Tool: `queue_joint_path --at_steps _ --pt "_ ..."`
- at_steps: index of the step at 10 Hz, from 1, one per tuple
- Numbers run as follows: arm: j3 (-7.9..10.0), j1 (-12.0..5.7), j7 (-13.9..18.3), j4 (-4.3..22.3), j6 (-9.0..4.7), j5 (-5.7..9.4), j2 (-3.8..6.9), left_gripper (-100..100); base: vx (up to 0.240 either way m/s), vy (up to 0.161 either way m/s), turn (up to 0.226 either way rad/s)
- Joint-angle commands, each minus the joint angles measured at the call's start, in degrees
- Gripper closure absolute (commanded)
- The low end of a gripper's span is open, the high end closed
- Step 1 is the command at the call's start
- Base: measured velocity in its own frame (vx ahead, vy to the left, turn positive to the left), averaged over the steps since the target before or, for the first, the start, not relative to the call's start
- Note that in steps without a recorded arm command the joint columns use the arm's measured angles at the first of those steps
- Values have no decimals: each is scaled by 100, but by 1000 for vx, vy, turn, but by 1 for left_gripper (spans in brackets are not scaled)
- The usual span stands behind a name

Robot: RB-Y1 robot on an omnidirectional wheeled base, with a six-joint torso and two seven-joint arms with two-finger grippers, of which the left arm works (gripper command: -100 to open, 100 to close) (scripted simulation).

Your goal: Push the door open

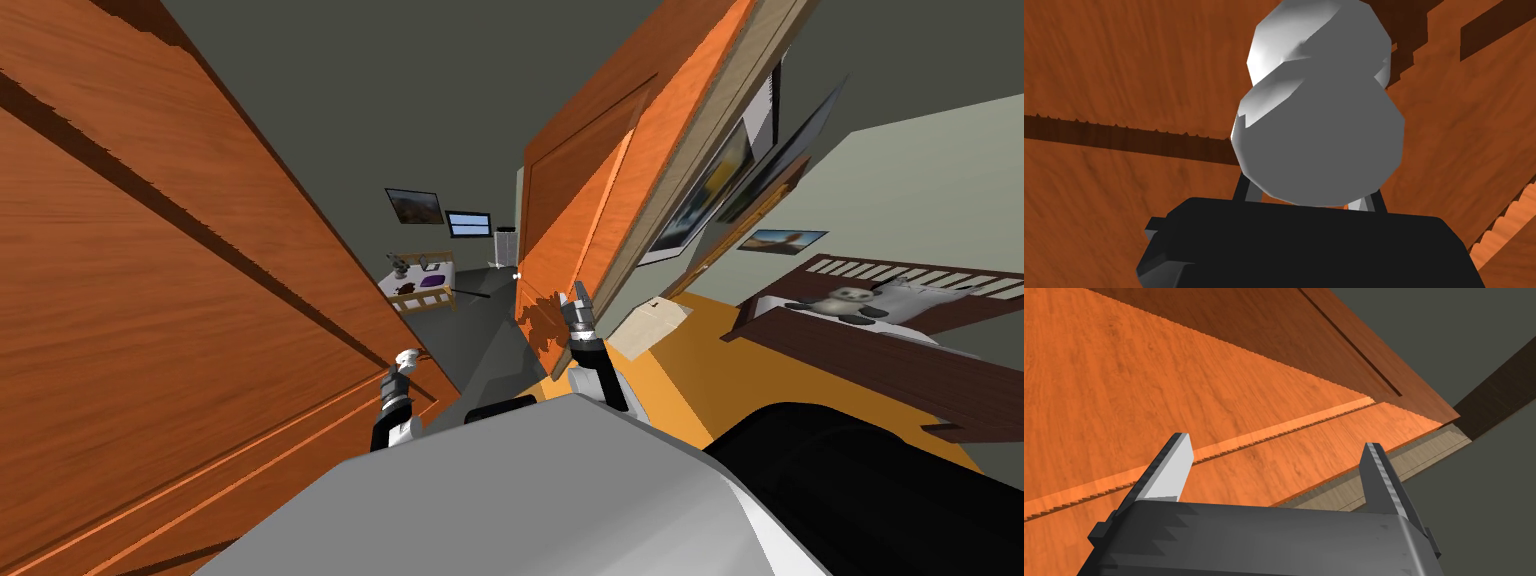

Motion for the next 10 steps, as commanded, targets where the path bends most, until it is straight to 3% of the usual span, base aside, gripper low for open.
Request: queue_joint_path --at_steps 1,10 --pt "16 -49 190 -62 -29 8 -16 100 32 24 -12" --pt "312 -62 1592 -234 33 193 -299 100 45 25 -4"
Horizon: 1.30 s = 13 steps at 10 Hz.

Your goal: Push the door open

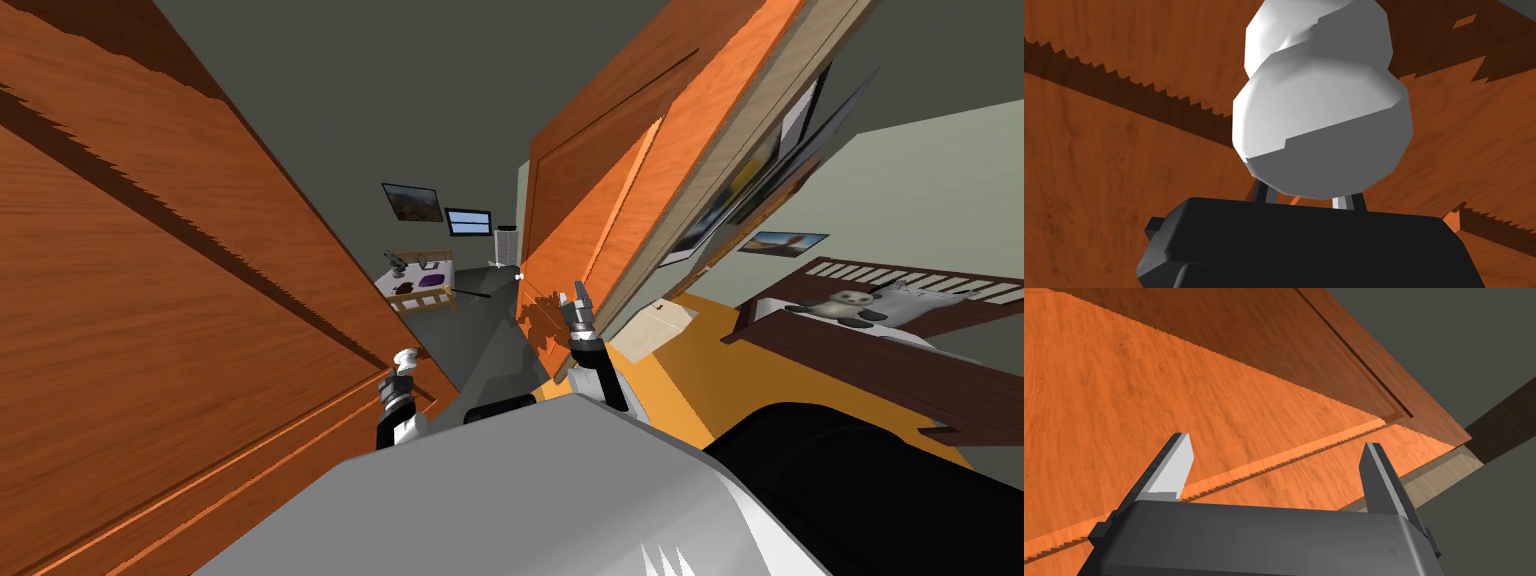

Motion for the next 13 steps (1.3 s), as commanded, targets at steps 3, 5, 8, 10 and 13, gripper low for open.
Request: queue_joint_path --at_steps 3,5,8,10,13 --pt "21 1 126 -225 -2 6 -42 100 18 9 -1" --pt "69 -1 364 -254 8 37 -89 100 7 6 2" --pt "117 -3 601 -281 18 66 -135 100 35 19 -5" --pt "163 -5 838 -308 27 95 -180 100 36 19 -4" --pt "208 -7 1075 -334 37 123 -224 100 25 13 -2"
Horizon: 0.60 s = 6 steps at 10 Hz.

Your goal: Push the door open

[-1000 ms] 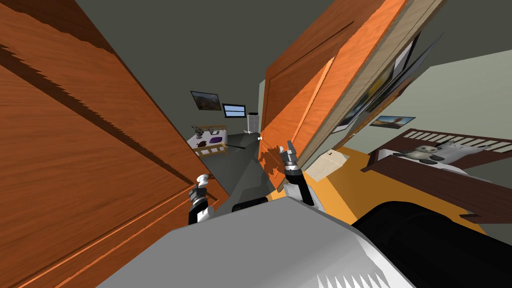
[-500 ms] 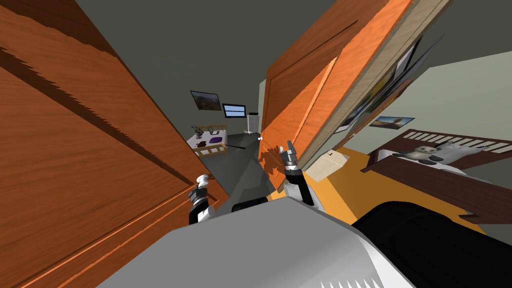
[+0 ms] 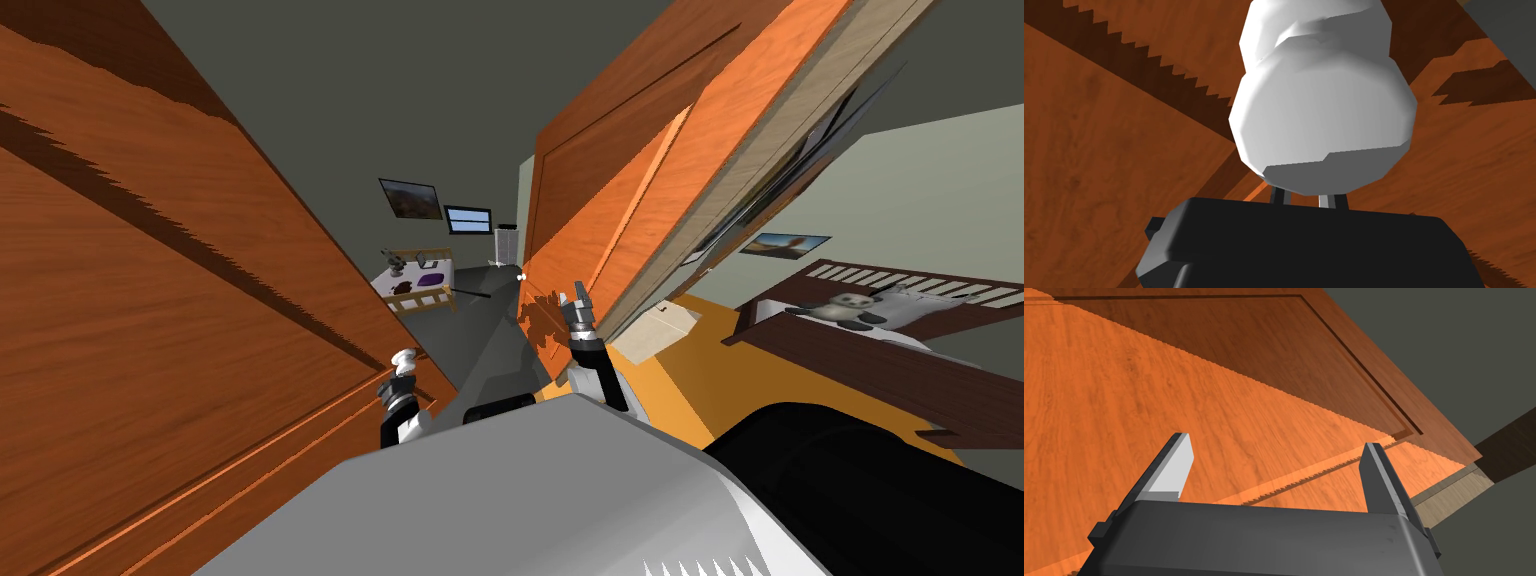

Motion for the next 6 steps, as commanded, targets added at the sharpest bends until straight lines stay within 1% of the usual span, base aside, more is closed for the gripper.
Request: queue_joint_path --at_steps 1,2,3,6 --pt "40 -84 286 -114 -71 16 -14 100 30 22 -5" --pt "40 -84 298 -114 -71 16 -14 100 29 12 -2" --pt "85 -85 533 -140 -61 45 -59 100 39 17 2" --pt "85 -85 535 -140 -61 45 -59 100 19 9 -5"
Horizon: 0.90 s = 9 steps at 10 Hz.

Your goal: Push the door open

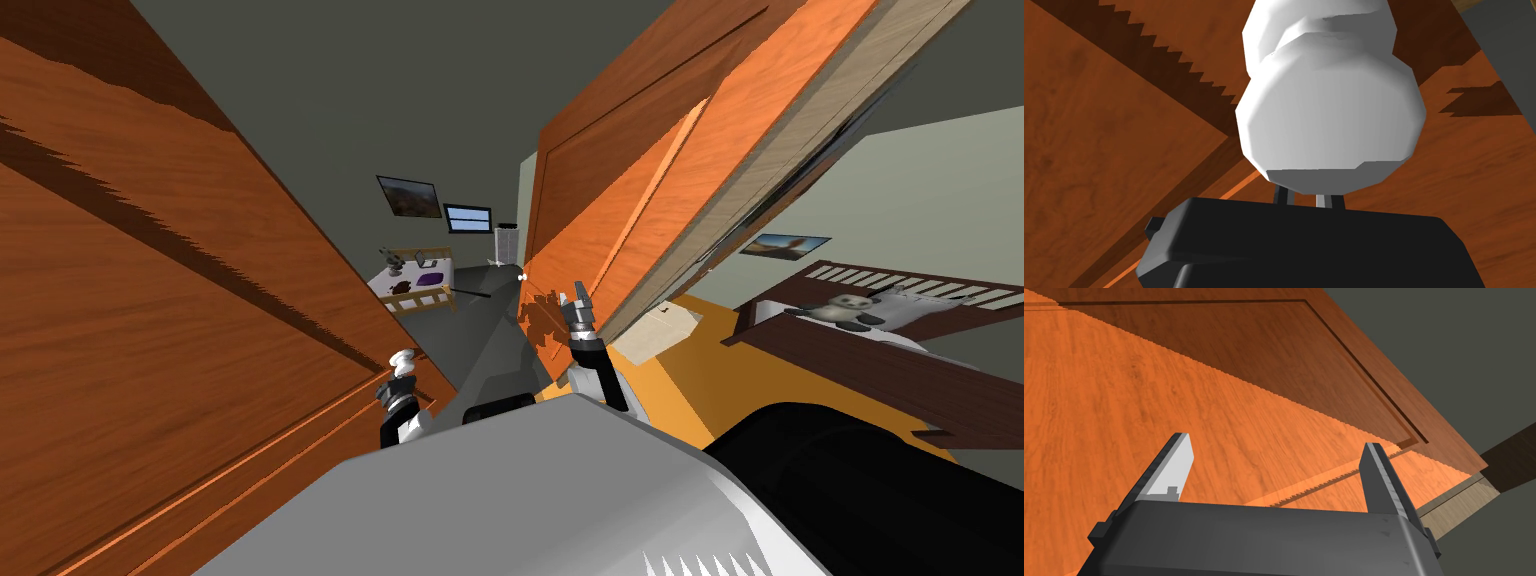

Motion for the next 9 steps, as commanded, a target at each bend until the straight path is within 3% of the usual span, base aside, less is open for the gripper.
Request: queue_joint_path --at_steps 1,2,8,9 --pt "-21 -274 110 277 -261 -25 94 100 0 0 0" --pt "20 -276 345 253 -252 1 53 100 22 10 -6" --pt "20 -276 345 253 -252 1 53 100 7 3 1" --pt "62 -278 579 229 -243 27 12 100 24 8 2"
